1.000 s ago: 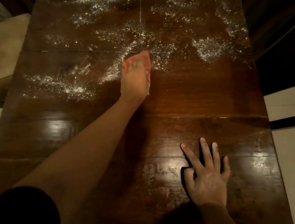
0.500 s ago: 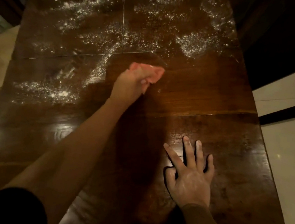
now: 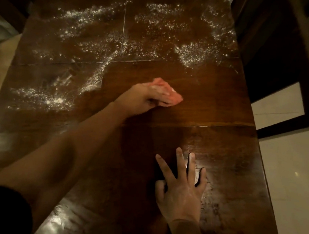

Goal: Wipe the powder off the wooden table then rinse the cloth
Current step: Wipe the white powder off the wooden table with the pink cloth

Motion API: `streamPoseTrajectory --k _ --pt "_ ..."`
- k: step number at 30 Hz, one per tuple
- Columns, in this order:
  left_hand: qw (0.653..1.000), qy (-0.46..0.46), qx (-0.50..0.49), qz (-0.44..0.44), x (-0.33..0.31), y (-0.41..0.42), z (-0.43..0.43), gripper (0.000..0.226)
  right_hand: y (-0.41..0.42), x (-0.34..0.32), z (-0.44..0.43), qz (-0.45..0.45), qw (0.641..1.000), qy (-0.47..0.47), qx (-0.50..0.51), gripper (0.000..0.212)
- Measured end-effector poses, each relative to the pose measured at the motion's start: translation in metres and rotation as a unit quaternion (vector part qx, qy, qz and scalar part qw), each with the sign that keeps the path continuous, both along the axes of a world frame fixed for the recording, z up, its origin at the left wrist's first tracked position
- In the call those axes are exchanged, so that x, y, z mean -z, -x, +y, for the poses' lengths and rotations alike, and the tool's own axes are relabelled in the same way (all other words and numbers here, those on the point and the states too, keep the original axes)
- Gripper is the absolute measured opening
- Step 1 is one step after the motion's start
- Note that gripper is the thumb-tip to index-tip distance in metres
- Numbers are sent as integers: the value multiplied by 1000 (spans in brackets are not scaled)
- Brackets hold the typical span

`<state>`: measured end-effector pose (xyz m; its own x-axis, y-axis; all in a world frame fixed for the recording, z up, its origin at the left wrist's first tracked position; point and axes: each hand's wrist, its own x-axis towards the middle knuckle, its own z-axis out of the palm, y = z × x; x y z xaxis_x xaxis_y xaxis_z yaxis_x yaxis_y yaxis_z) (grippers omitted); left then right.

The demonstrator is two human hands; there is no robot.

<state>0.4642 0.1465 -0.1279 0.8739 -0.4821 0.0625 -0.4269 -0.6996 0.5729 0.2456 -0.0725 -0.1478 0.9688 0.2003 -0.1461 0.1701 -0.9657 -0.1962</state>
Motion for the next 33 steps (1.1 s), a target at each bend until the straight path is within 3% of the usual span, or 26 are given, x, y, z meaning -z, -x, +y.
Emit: streamPoseTrajectory --k 2,4,6,8,11,13,14,16,17,19,21,22,23,25,27,29,31,33 --pt "990 16 -140 -26 0 4 26 45 0 2 0 -7 1000 -1 -1 63" --pt "942 11 -334 -24 0 11 33 43 -1 4 0 -8 1000 0 -1 62" --pt "906 -27 -420 -39 2 23 15 43 -1 5 0 -5 1000 6 -2 62" --pt "932 -48 -355 -51 7 42 -13 41 -1 4 0 -2 1000 7 -2 63" --pt "995 -45 -87 -32 9 88 -38 54 -1 3 1 1 1000 -5 -1 62" --pt "999 -25 33 2 11 110 -18 52 -1 3 1 1 1000 -6 -1 62" --pt "999 -19 39 8 11 113 0 52 -1 4 1 0 1000 -7 0 62" --pt "998 10 -59 16 14 114 41 60 0 4 1 -3 1000 -9 1 62" --pt "986 46 -160 30 14 113 62 64 -1 4 1 -4 1000 -9 0 62" --pt "912 101 -396 30 9 114 91 65 -1 5 1 -6 1000 -12 -1 63" --pt "831 28 -555 -3 9 115 88 58 0 4 1 -6 1000 -18 5 62" --pt "817 -31 -576 -16 9 117 75 59 0 4 1 -6 1000 -21 9 62" --pt "821 -85 -564 -23 9 118 57 63 1 4 1 -5 1000 -23 13 62" --pt "876 -121 -466 -16 8 126 14 72 1 4 1 -2 1000 -20 19 62" --pt "951 -109 -290 -1 13 142 -19 78 0 4 1 5 1000 -12 17 63" --pt "984 -104 -140 33 15 161 -29 73 0 6 0 9 1000 -10 15 62" --pt "988 -81 -130 9 10 173 -12 63 0 5 0 20 1000 -11 18 61" --pt "973 -50 -224 -21 7 180 21 66 0 4 0 37 999 -12 23 61"
